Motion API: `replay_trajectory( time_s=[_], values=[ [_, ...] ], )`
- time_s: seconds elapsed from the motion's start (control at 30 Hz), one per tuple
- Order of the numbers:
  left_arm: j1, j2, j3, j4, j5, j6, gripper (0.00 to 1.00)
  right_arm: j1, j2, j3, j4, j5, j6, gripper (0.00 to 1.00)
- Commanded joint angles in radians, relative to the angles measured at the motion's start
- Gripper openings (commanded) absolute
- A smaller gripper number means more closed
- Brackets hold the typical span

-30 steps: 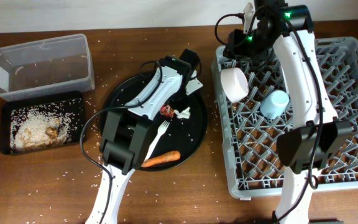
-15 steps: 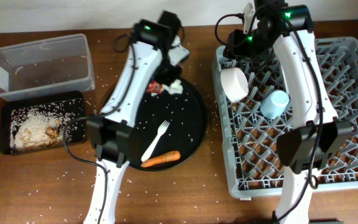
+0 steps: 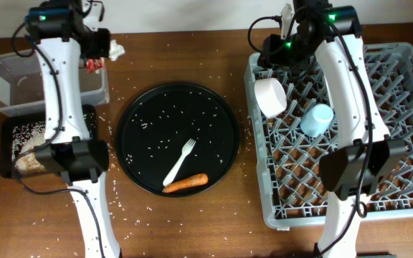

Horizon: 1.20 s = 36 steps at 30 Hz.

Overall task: Sort waste into correct bins and load items into the dishwasher rack
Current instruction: 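Carry the wrapper and tissue left and drop them in the clear bin, then reach the left gripper down to the orange carrot on the round tray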

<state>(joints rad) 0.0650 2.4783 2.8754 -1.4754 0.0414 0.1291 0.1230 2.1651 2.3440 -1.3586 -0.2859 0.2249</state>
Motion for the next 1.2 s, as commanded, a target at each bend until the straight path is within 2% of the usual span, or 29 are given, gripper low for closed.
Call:
replay_trajectory(
  time_s=[0.0, 0.13, 0.4, 0.57, 0.6, 0.63, 0.67, 0.7, 0.8, 0.93, 1.0, 1.07, 1.17],
  values=[
    [0.043, 0.019, 0.019, 0.048, 0.001, -0.027, 0.00, -0.005, -0.018, 0.018, 0.000, 0.005, -0.010, 0.54],
    [0.077, 0.059, 0.019, 0.086, -0.069, -0.113, 0.00, -0.005, -0.018, 0.018, 0.001, 0.006, -0.010, 0.54],
    [0.111, 0.185, 0.018, 0.205, -0.138, -0.157, 0.00, -0.005, -0.018, 0.018, 0.001, 0.006, -0.010, 0.54],
    [0.144, 0.190, 0.018, 0.201, -0.139, -0.227, 0.00, -0.005, -0.018, 0.018, 0.004, 0.006, -0.009, 0.54],
    [0.148, 0.190, 0.018, 0.190, -0.136, -0.227, 0.03, -0.005, -0.018, 0.018, 0.005, 0.006, -0.009, 0.54],
    [0.149, 0.190, 0.018, 0.180, -0.136, -0.227, 0.25, -0.005, -0.018, 0.018, 0.005, 0.006, -0.010, 0.54],
    [0.149, 0.190, 0.018, 0.173, -0.136, -0.227, 0.53, -0.005, -0.018, 0.018, 0.005, 0.006, -0.010, 0.54],
    [0.149, 0.190, 0.018, 0.167, -0.136, -0.227, 0.67, -0.005, -0.018, 0.018, 0.005, 0.006, -0.010, 0.54],
    [0.149, 0.179, 0.020, 0.157, -0.136, -0.226, 0.75, -0.005, -0.018, 0.018, 0.004, 0.006, -0.010, 0.54],
    [0.149, 0.098, 0.028, 0.104, -0.134, -0.217, 0.75, -0.005, -0.018, 0.018, 0.004, 0.005, -0.010, 0.54],
    [0.140, 0.029, 0.028, 0.046, -0.109, -0.158, 0.76, -0.005, -0.018, 0.018, 0.004, 0.005, -0.010, 0.54],
    [0.128, -0.042, 0.028, -0.024, -0.108, -0.157, 0.76, -0.005, -0.024, 0.018, 0.004, 0.005, -0.011, 0.54],
    [0.064, -0.106, 0.028, -0.131, 0.032, -0.035, 0.75, -0.007, -0.075, 0.018, 0.004, 0.000, -0.062, 0.64]
  ],
)
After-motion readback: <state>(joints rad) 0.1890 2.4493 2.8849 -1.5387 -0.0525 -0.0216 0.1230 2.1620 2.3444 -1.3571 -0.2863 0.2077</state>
